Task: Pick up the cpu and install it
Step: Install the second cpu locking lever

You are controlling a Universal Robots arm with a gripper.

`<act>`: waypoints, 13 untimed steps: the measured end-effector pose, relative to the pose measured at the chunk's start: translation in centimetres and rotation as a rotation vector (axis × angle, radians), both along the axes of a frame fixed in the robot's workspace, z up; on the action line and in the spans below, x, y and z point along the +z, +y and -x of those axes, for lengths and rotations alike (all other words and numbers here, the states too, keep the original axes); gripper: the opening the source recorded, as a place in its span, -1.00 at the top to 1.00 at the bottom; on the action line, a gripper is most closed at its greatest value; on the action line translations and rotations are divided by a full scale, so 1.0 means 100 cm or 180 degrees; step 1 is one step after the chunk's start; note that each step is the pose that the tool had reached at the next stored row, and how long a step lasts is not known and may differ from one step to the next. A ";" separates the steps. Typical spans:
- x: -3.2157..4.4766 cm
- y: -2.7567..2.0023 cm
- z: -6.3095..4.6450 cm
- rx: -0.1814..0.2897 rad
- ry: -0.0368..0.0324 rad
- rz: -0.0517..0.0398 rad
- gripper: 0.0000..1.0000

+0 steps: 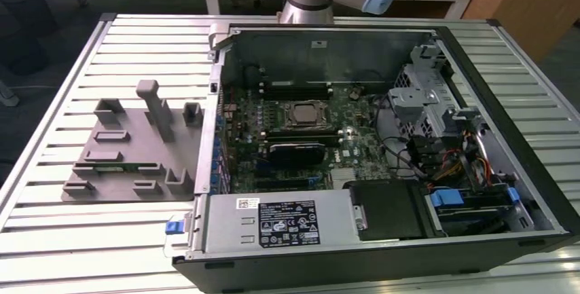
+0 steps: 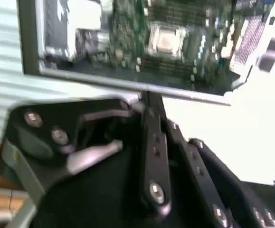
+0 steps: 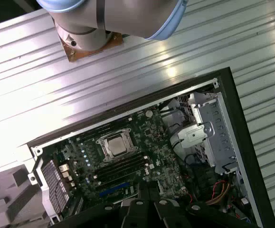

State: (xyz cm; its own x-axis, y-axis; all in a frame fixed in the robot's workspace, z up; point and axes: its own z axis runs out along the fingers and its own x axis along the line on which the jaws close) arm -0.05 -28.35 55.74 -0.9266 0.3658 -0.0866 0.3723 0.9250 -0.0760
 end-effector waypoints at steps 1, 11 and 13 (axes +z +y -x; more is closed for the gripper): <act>-0.0018 -0.0001 0.001 -0.0001 0.0000 0.0001 0.79; -0.0026 -0.0002 0.001 0.0000 0.0000 0.0000 0.79; -0.0027 -0.0002 0.001 0.0000 0.0000 0.0000 0.79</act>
State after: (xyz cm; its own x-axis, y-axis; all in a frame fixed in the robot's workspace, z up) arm -0.11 -28.38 55.48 -0.9266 0.3659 -0.0866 0.3724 0.9250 -0.0761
